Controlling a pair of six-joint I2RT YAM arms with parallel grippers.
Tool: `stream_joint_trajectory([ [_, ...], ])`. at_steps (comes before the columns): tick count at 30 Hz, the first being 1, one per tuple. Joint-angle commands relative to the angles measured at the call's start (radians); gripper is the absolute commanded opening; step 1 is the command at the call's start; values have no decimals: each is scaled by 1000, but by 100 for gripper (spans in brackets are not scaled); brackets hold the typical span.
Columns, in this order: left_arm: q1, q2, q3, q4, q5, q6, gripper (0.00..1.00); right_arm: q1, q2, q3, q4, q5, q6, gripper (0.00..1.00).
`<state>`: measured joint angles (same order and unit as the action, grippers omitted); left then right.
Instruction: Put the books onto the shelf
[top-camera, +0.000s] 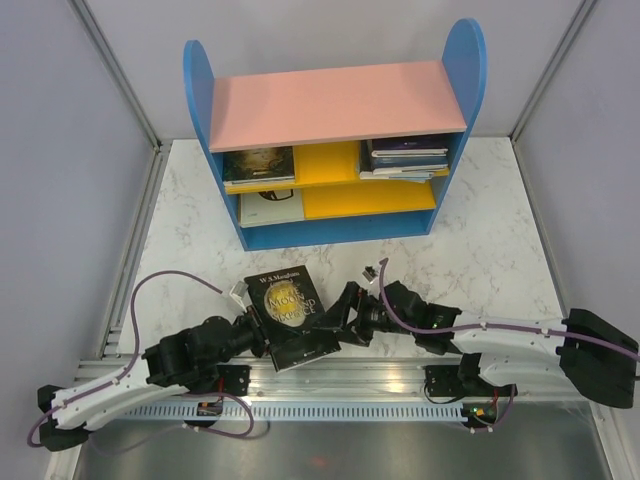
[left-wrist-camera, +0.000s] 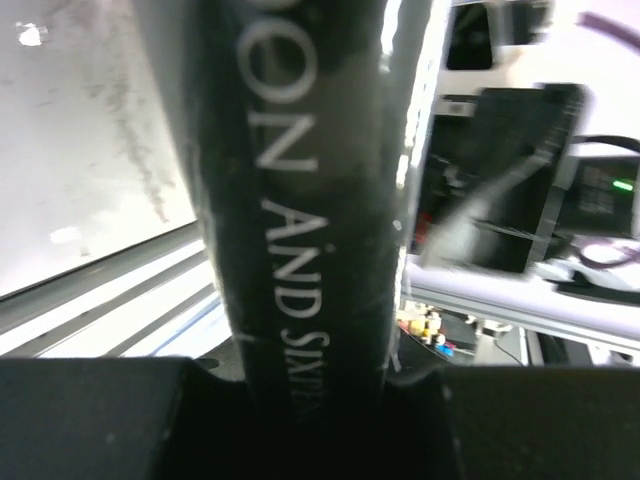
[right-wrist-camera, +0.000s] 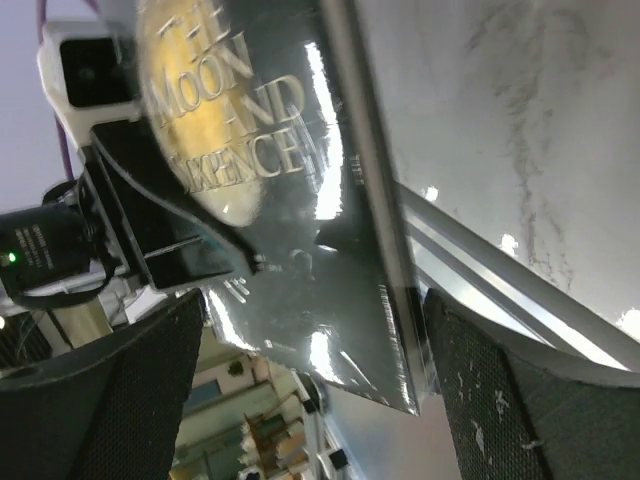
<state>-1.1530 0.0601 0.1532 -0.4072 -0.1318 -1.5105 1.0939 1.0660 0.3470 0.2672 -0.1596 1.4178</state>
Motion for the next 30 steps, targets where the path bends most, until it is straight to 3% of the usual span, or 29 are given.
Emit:
stream_joint_trajectory([
  [1,3,23,75,91,-54,1,2,41,66,81,204,-23,10,91],
  [4,3,61,75,135,-42,7,2,63,103,73,300,-23,38,73],
  [8,4,92,34,238,-25,16,2,72,130,9,449,-37,89,68],
  [11,13,84,28,258,-25,21,2,73,118,-46,523,-28,122,56],
  [14,29,66,0,269,-9,1,2,72,78,-85,556,-2,138,35],
  [15,35,52,-9,269,-6,-7,2,73,68,-95,566,14,139,23],
  [17,42,49,-35,263,17,-30,2,73,32,-115,590,25,148,13],
  [18,52,58,-43,257,27,-37,3,73,25,-126,646,29,165,4],
  [20,61,87,-55,242,67,-54,14,73,17,-144,717,35,182,0],
  [24,87,222,-34,229,127,-8,52,73,29,-138,849,-1,190,0],
  [30,117,492,72,266,222,100,77,72,74,-56,840,-49,164,0],
])
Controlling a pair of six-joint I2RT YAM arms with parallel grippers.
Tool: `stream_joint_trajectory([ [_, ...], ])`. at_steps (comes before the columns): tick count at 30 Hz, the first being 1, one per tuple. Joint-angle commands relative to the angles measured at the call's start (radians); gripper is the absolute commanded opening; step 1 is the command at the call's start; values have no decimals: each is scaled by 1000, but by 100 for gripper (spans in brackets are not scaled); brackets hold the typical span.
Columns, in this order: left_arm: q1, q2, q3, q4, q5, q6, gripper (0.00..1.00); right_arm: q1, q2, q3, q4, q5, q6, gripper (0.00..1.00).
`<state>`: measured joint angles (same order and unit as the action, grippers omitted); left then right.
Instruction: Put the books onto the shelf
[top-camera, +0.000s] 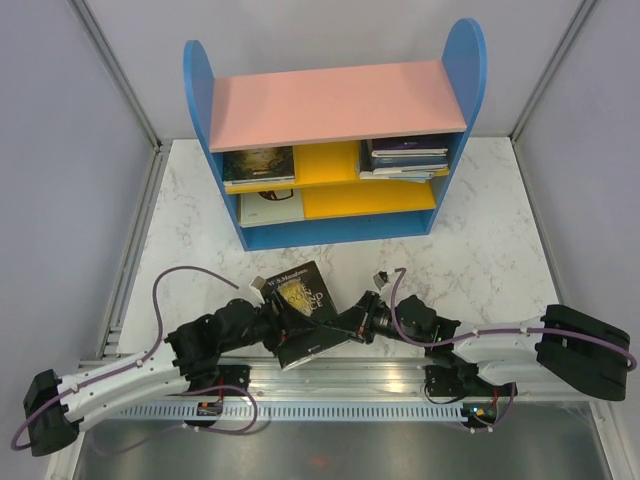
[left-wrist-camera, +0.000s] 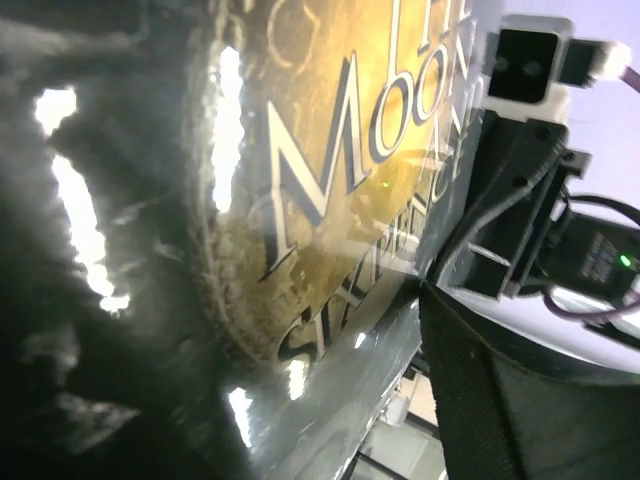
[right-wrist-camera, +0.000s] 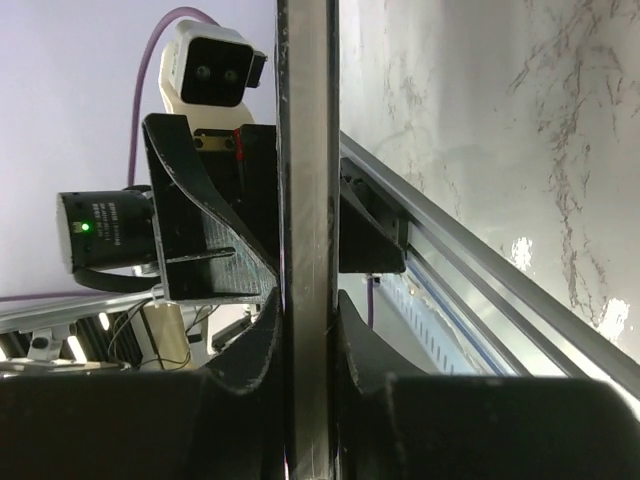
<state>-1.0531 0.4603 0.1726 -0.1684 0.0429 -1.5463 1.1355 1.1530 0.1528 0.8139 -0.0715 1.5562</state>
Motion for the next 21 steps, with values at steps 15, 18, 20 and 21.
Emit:
stream_joint_trajectory([
  [15,73,-90,347,-526,-35,264,100,-98,-285,123,-14,1,18,0],
  [18,73,-161,372,-609,-40,253,100,-175,-305,155,-62,-25,11,0],
  [20,71,-189,387,-640,-75,252,100,-218,-294,185,-65,-57,15,0],
  [21,71,-195,390,-666,-80,250,100,-261,-273,197,-67,-71,16,0],
])
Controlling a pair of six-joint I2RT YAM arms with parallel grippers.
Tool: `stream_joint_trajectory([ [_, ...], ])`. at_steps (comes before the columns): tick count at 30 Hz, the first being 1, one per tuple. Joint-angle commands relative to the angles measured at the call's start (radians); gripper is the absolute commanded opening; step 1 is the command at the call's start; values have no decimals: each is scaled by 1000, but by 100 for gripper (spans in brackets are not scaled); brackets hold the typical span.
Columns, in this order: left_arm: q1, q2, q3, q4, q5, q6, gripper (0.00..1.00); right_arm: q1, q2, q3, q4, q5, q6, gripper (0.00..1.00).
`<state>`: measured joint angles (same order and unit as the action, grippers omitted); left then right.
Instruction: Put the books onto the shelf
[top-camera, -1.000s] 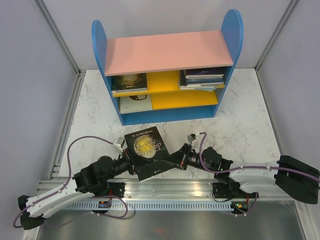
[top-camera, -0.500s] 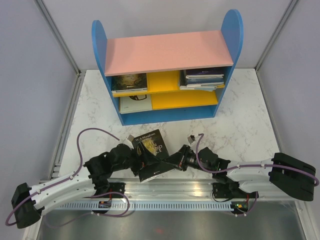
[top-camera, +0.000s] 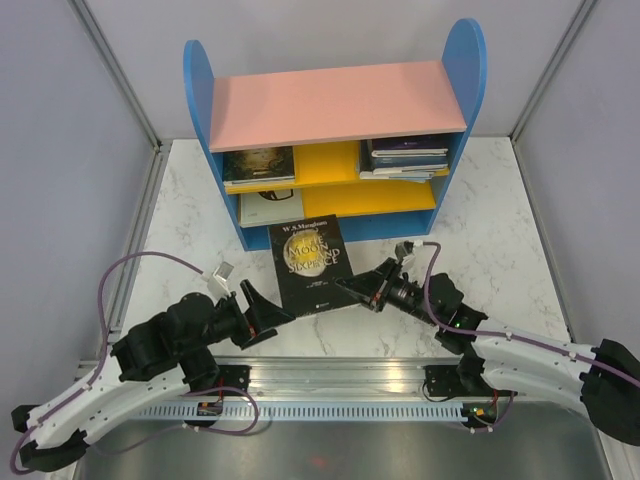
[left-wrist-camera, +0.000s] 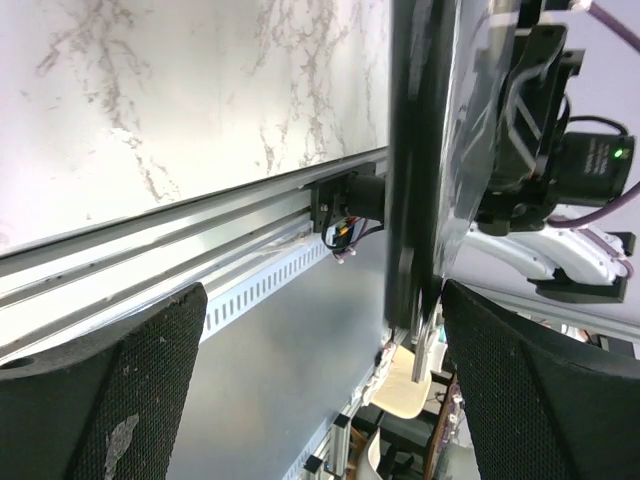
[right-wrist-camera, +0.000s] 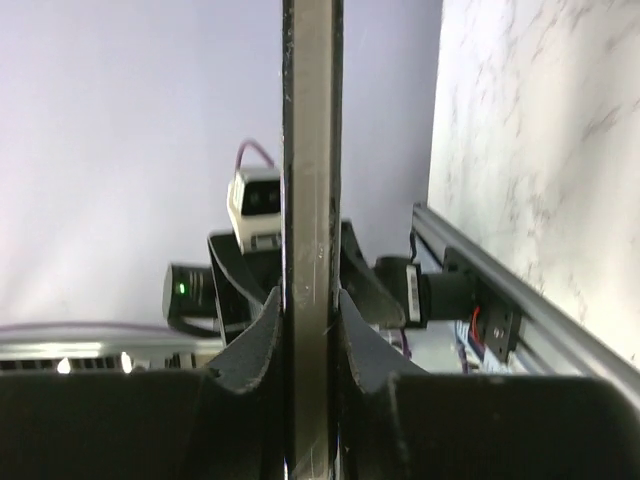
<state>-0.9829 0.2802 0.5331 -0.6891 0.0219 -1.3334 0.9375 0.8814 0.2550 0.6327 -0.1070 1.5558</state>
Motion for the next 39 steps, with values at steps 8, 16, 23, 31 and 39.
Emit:
stream_joint_trajectory([
  [8,1,-52,74,-213,-88,40,100,-198,233,266,224,-152,18,0],
  [16,1,-93,84,-253,-99,28,100,-226,487,453,251,-162,-13,0],
  [23,1,-118,97,-282,-102,22,99,-226,772,618,275,-135,-2,0],
  [31,1,-167,114,-342,-129,11,98,-227,918,675,344,-123,66,49],
  [39,1,-216,123,-400,-178,8,100,-226,857,564,341,-158,66,69],
])
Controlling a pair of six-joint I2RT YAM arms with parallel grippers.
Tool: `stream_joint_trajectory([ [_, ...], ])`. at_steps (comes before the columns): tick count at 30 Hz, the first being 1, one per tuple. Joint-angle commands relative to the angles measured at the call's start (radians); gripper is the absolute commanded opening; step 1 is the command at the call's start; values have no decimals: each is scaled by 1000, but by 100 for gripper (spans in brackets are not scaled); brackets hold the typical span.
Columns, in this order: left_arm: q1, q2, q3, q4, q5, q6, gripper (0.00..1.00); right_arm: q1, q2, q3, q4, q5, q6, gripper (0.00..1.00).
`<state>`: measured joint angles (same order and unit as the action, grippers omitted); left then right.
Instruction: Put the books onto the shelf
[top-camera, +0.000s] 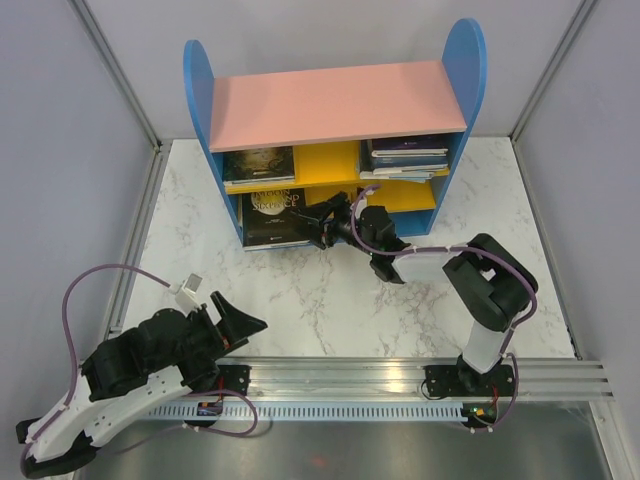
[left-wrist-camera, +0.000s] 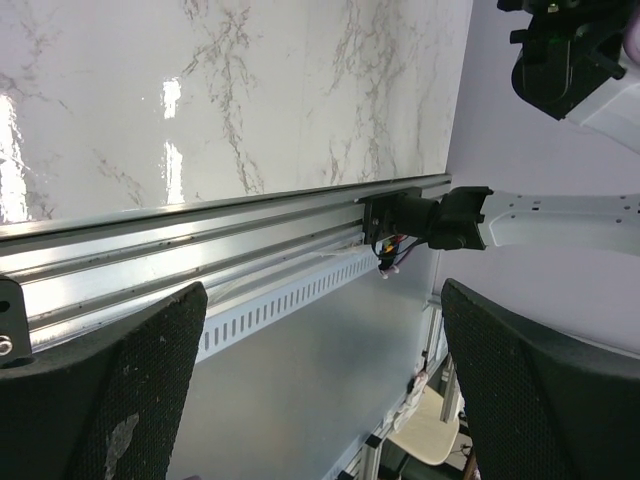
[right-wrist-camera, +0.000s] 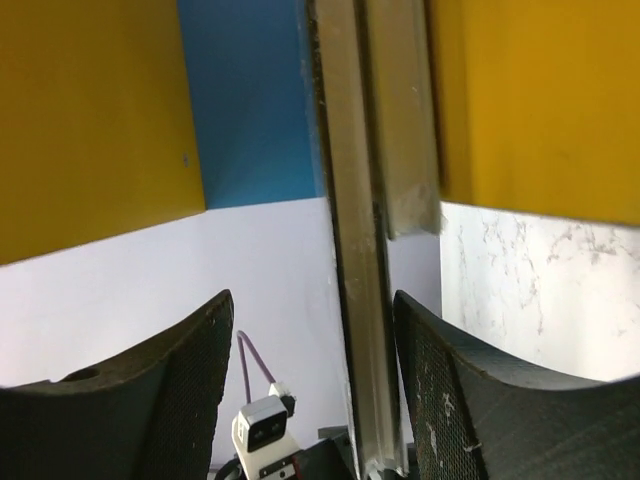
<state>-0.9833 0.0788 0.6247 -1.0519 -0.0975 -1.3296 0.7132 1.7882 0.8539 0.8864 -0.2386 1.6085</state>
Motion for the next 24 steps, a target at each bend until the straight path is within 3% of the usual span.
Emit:
stream_joint_trajectory([
  [1,2,-16,35,-39,-62,9,100,-1,-64,-42,85,-28,13,69],
  [24,2,-4,20,-40,-91,15,100,48,-165,-131,-67,-153,-22,61],
])
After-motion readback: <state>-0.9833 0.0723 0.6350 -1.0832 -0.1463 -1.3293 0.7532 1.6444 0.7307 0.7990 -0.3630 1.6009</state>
